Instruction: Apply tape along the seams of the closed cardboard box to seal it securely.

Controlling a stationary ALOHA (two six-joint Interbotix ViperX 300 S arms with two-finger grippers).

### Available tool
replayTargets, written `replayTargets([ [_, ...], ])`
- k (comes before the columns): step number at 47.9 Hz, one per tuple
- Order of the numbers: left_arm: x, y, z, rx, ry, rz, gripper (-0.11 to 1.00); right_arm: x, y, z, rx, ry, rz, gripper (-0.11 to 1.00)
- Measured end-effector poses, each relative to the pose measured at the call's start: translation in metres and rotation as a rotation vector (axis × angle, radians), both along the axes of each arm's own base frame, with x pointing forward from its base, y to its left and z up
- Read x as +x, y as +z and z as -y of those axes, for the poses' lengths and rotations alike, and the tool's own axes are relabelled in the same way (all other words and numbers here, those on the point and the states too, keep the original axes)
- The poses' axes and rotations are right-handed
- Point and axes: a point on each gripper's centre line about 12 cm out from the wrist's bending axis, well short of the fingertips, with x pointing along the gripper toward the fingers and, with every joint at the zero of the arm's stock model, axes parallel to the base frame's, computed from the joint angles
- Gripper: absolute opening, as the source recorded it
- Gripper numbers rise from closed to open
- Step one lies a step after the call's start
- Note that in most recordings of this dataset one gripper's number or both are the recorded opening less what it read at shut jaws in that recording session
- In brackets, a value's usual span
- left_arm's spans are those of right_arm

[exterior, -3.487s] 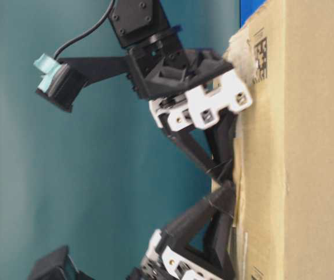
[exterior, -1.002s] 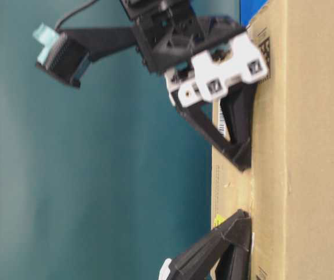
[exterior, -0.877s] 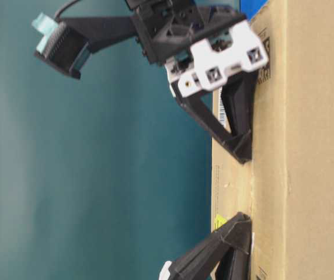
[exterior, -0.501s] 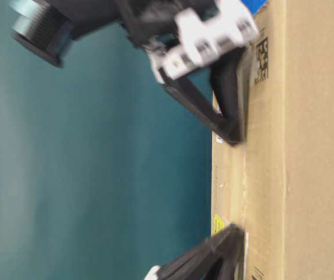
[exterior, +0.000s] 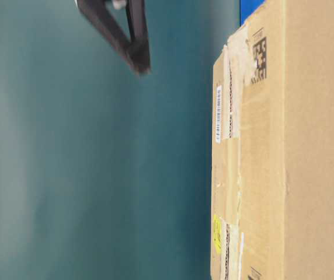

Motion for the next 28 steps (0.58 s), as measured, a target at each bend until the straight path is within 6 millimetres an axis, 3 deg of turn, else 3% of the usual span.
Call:
replayTargets([
  [11,-0.048,0.013,0.000,-0.016,0.002,0.083,0.00,-0.045,-0.004,0.000,0.014,0.027,-0.019,-0.01],
  [20,-0.075,-0.002,0.001,-0.016,-0.001,0.078,0.00,-0.068,-0.014,0.000,0.019,0.036,-0.029,-0.01],
  [28,-0.087,-0.016,0.001,-0.023,0.000,0.057,0.00,-0.077,-0.028,-0.001,0.022,0.042,-0.071,-0.01],
])
